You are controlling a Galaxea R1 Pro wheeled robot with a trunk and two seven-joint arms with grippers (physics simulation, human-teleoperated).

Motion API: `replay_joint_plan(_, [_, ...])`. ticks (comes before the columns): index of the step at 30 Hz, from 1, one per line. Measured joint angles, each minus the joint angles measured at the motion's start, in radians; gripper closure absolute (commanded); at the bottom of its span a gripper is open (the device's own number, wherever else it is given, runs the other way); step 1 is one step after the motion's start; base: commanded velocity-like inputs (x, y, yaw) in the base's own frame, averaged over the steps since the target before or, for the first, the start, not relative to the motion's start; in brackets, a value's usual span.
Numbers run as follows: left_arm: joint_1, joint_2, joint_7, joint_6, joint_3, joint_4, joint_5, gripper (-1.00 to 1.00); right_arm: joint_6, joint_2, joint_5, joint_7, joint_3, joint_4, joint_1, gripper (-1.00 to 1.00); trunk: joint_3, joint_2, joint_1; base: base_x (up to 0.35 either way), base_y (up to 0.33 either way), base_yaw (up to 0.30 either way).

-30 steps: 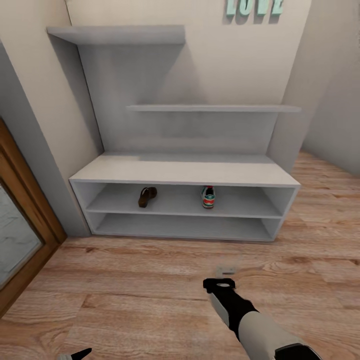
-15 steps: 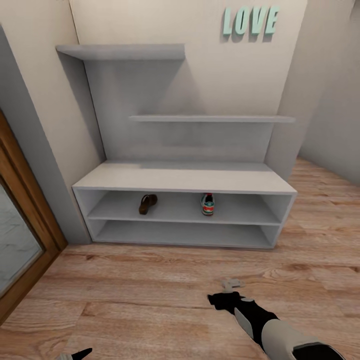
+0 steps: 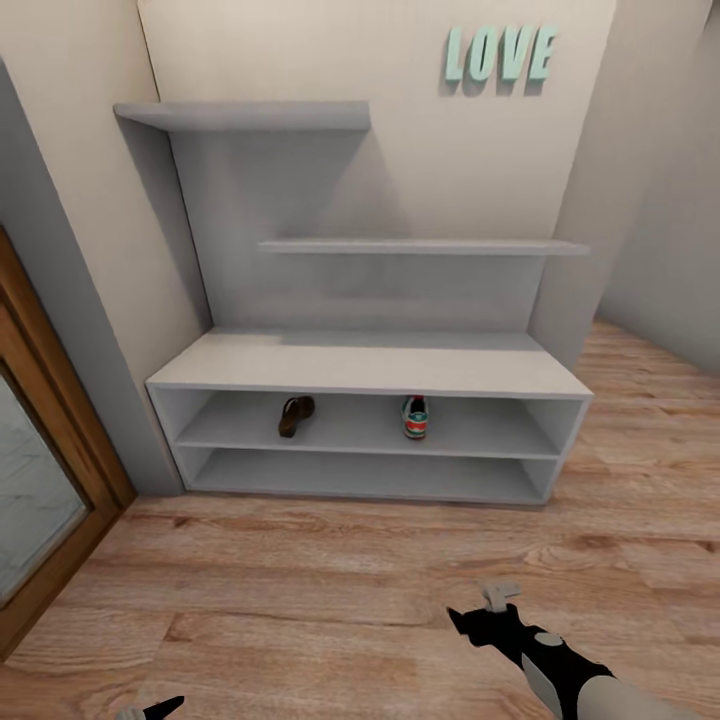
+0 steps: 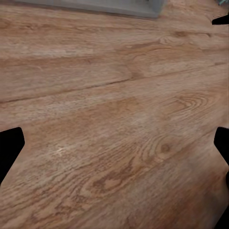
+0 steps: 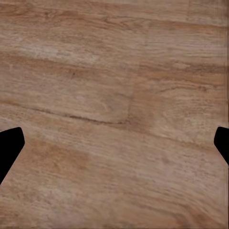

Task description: Pick up the two gym shoes and the two sandals from the corridor floor and place them onto the hallstand (shoe rack) in the corridor, making sure they are on the rack and not on the floor. Arrange them so the two gym shoes are next to each other and the two sandals are next to each other.

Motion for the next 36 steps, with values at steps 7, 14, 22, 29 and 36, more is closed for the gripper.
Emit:
replay_joint_plan(7, [0.000,-0.001,0.001,0.000,0.000,0.000,0.000,-1.00,-0.035,-0.023,0.001,0.003,0.001,-0.001,0.058,-1.00,0.022,0.049,-0.027,0.000,0.000,0.000])
replay_joint_plan(14, [0.000,-0.001,0.002,0.000,0.000,0.000,0.000,-1.00,-0.152,-0.041,0.001,0.004,0.001,0.000,0.117,-1.00,0.044,0.098,-0.054,0.000,0.000,0.000])
replay_joint_plan(22, [0.000,-0.001,0.003,0.000,0.000,0.000,0.000,-1.00,-0.231,-0.044,0.001,0.004,0.001,0.010,0.173,-1.00,0.069,0.154,-0.084,0.000,0.000,0.000])
replay_joint_plan(29, [0.000,-0.001,0.011,0.001,0.000,0.001,0.000,-1.00,-0.286,-0.037,0.001,0.003,0.003,0.019,0.222,-1.00,0.091,0.203,-0.111,0.000,0.000,0.000])
replay_joint_plan(36, [0.000,-0.003,0.058,-0.001,0.000,0.001,-0.001,-1.00,-0.329,-0.036,0.002,0.000,0.003,0.022,0.240,-1.00,0.113,0.252,-0.138,0.000,0.000,0.000])
